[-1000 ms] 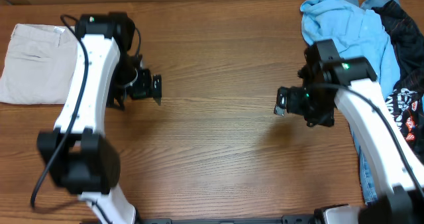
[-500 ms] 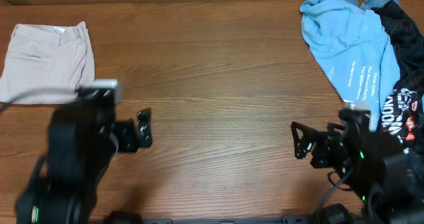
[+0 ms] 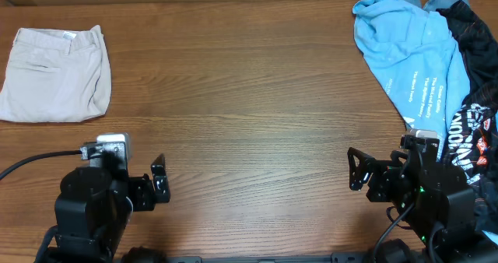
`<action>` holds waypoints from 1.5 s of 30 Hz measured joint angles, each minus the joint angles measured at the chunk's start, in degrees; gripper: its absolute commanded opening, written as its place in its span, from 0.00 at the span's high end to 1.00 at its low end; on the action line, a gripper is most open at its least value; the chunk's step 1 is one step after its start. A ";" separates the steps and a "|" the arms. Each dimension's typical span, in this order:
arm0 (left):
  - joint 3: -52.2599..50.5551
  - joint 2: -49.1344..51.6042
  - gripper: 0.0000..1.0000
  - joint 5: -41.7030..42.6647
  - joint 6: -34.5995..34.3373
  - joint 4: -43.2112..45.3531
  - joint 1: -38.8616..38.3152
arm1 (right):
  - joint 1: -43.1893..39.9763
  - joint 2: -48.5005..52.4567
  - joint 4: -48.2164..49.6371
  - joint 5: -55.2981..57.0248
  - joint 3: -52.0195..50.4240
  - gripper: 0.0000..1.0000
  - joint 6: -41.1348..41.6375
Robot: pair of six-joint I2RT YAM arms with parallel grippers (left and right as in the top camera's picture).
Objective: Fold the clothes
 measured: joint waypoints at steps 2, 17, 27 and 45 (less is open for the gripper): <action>0.00 0.00 0.00 -0.09 0.00 -1.46 0.00 | 0.00 0.00 -0.04 0.02 0.00 0.00 0.00; 0.00 0.00 0.00 -0.15 0.00 -4.70 0.00 | -1.40 -0.52 -0.87 0.13 -0.33 0.00 -0.24; -0.15 -0.02 0.00 -0.15 0.00 -4.70 0.00 | -7.41 -14.29 9.22 1.33 -10.47 0.00 -5.64; -0.33 -0.02 0.00 -0.17 0.00 -4.72 0.00 | -7.58 -31.67 48.04 0.81 -39.87 0.00 -17.88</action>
